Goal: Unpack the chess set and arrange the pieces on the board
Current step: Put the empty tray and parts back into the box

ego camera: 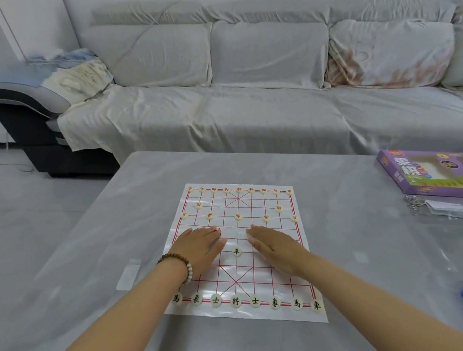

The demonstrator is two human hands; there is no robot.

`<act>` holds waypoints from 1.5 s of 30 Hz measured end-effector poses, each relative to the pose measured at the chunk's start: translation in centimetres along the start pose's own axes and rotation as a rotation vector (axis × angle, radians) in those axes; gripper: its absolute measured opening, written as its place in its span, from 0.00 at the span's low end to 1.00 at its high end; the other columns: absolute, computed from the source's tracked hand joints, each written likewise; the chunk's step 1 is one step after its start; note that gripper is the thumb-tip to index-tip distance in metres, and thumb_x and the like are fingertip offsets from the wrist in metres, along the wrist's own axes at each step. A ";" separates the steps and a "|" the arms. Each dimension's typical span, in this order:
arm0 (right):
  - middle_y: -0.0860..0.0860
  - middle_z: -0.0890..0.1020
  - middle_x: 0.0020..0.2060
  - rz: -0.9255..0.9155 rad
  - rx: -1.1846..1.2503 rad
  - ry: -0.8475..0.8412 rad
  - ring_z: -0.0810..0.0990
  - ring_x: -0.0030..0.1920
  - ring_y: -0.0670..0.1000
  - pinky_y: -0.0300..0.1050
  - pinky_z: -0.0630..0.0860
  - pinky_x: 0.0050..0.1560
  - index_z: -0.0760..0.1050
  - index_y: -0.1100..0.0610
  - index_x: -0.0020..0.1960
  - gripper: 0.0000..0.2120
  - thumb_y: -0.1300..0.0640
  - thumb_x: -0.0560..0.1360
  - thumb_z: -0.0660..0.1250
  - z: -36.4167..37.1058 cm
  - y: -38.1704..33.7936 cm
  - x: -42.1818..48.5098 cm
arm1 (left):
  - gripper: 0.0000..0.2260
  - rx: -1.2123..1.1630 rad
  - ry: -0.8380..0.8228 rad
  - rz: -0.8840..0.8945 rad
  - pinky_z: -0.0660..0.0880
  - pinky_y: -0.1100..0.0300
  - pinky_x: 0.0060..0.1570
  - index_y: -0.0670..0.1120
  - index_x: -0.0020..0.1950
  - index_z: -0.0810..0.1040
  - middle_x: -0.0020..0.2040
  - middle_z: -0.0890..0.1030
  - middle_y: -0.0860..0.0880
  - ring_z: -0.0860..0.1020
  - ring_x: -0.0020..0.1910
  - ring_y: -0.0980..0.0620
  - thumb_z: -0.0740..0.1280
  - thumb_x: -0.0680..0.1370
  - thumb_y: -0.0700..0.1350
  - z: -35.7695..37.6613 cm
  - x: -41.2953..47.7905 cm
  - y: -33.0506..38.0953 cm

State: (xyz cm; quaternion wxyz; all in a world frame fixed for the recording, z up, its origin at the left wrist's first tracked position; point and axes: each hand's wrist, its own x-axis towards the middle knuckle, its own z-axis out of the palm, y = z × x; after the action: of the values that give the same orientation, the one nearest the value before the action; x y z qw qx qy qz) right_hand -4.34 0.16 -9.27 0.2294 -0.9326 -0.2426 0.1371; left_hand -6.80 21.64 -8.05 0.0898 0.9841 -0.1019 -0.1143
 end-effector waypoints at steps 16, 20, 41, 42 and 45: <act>0.44 0.72 0.61 0.382 0.197 0.534 0.70 0.65 0.48 0.39 0.61 0.64 0.70 0.45 0.60 0.15 0.42 0.77 0.56 -12.0 16.4 -24.7 | 0.19 -0.470 0.133 0.334 0.62 0.58 0.65 0.50 0.69 0.68 0.69 0.70 0.51 0.67 0.68 0.51 0.51 0.82 0.53 2.1 1.5 25.1; 0.51 0.74 0.62 0.540 0.220 0.681 0.71 0.63 0.50 0.40 0.62 0.62 0.72 0.55 0.64 0.16 0.52 0.79 0.58 -12.1 19.9 -30.5 | 0.20 -0.517 0.027 0.389 0.57 0.59 0.69 0.48 0.72 0.64 0.72 0.65 0.51 0.62 0.71 0.51 0.51 0.82 0.53 5.5 1.8 32.6; 0.45 0.78 0.52 0.684 0.882 0.592 0.77 0.46 0.40 0.34 0.71 0.42 0.73 0.52 0.61 0.18 0.53 0.72 0.71 -9.5 18.8 -34.6 | 0.26 -1.064 0.154 -0.142 0.72 0.66 0.56 0.47 0.66 0.68 0.59 0.74 0.49 0.73 0.58 0.51 0.72 0.71 0.52 9.7 -0.7 37.6; 0.46 0.79 0.54 0.632 0.905 0.591 0.79 0.48 0.42 0.35 0.73 0.42 0.75 0.51 0.61 0.19 0.52 0.71 0.72 -9.6 18.6 -34.2 | 0.22 -1.116 0.149 -0.126 0.73 0.73 0.46 0.47 0.61 0.71 0.55 0.76 0.50 0.75 0.50 0.56 0.73 0.70 0.50 9.4 -0.6 36.6; 0.46 0.80 0.56 0.509 0.971 0.560 0.81 0.53 0.47 0.42 0.77 0.52 0.75 0.44 0.61 0.22 0.51 0.68 0.73 -10.4 18.1 -32.9 | 0.25 -1.208 0.102 -0.110 0.74 0.71 0.38 0.45 0.56 0.78 0.51 0.80 0.51 0.78 0.44 0.58 0.76 0.65 0.57 8.1 -0.3 34.5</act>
State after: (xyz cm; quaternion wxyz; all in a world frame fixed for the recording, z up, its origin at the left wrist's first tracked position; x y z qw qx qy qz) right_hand -21.26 -34.57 -4.57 0.6432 -0.7508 0.1472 0.0324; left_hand -15.24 -12.76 -8.84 0.6310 0.7672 0.0364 -0.1090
